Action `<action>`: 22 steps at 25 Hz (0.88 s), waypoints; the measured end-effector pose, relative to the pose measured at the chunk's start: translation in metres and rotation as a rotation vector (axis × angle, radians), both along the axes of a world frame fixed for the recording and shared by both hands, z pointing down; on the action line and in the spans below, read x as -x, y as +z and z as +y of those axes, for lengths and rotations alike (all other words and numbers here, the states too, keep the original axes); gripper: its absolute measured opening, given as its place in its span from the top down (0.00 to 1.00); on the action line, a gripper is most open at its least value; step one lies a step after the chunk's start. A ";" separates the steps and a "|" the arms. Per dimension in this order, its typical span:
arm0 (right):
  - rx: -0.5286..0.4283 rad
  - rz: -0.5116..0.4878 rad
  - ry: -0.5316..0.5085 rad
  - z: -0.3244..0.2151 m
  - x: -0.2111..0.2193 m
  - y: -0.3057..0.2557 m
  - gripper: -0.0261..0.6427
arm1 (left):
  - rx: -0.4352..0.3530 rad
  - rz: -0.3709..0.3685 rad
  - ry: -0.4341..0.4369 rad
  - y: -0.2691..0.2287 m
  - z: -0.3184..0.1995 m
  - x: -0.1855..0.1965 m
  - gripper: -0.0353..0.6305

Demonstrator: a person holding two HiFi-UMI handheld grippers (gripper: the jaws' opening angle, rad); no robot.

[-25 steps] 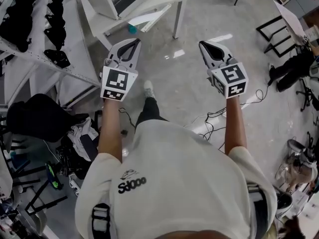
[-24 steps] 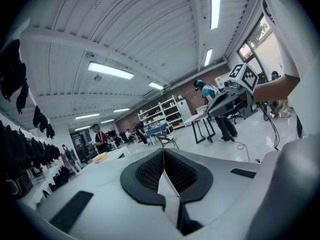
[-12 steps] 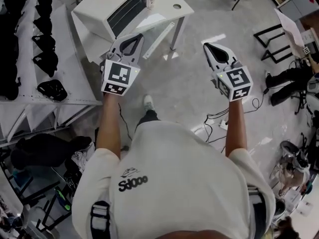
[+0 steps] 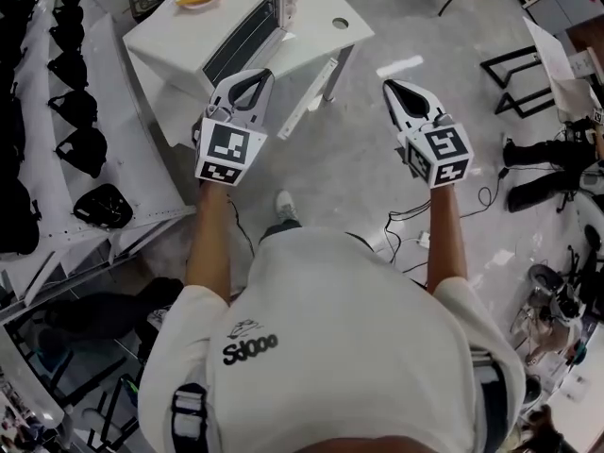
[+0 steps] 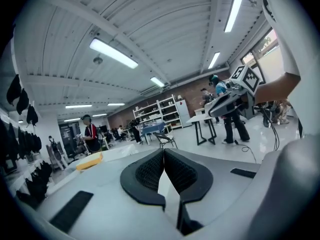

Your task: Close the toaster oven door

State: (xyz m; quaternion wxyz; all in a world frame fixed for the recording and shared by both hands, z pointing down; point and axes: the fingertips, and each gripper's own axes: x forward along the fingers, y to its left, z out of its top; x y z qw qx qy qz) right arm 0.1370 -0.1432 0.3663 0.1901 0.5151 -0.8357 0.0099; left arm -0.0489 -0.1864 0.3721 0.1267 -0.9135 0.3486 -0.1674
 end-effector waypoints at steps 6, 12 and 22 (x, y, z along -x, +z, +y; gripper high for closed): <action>0.130 -0.112 -0.045 -0.030 -0.008 0.038 0.94 | 0.065 -0.032 -0.013 0.030 -0.018 -0.013 0.92; 0.260 -0.157 -0.117 -0.062 -0.018 0.093 0.85 | 0.144 -0.022 -0.122 0.064 -0.040 -0.022 0.92; 0.493 -0.308 -0.135 -0.108 -0.019 0.203 0.80 | 0.256 -0.013 -0.340 0.106 -0.043 -0.001 0.92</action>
